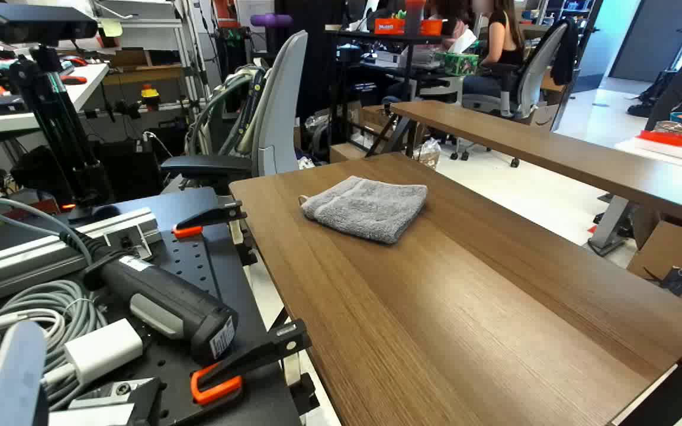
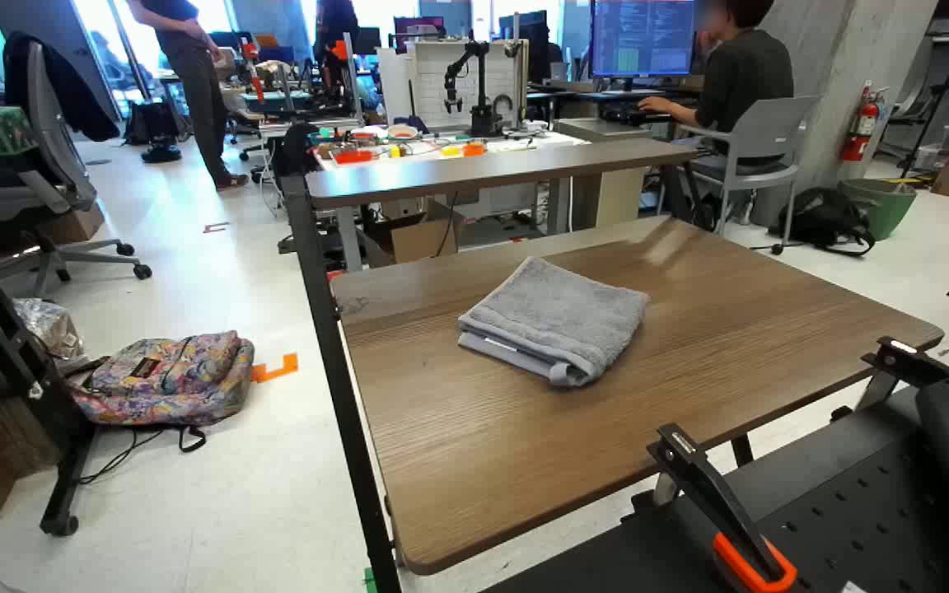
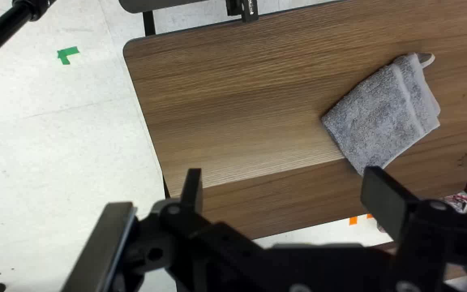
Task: Move the towel to the right.
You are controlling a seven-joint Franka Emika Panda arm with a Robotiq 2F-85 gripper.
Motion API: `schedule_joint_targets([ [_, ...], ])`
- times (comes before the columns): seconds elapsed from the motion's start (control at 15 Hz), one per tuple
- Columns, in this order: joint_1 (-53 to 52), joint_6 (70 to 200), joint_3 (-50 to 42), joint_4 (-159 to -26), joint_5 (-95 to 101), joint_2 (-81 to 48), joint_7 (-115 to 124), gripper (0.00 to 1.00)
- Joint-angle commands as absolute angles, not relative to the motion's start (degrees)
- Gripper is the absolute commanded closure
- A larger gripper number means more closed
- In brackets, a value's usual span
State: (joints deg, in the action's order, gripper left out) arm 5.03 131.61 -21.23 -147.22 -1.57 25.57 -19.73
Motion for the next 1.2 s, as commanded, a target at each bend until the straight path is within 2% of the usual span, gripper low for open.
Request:
schedule_joint_targets([
  [0.0, 6.51, 131.44, -19.79, -147.13, -2.45, 25.34, -20.38, 0.00],
  [0.4, 6.51, 131.44, -19.79, -147.13, -2.45, 25.34, -20.38, 0.00],
  [0.6, 6.13, 135.64, -17.24, -149.46, -1.54, 23.60, -17.91, 0.00],
  [1.13, 3.11, 150.48, -5.31, -153.65, -0.16, 13.43, -6.08, 0.00],
])
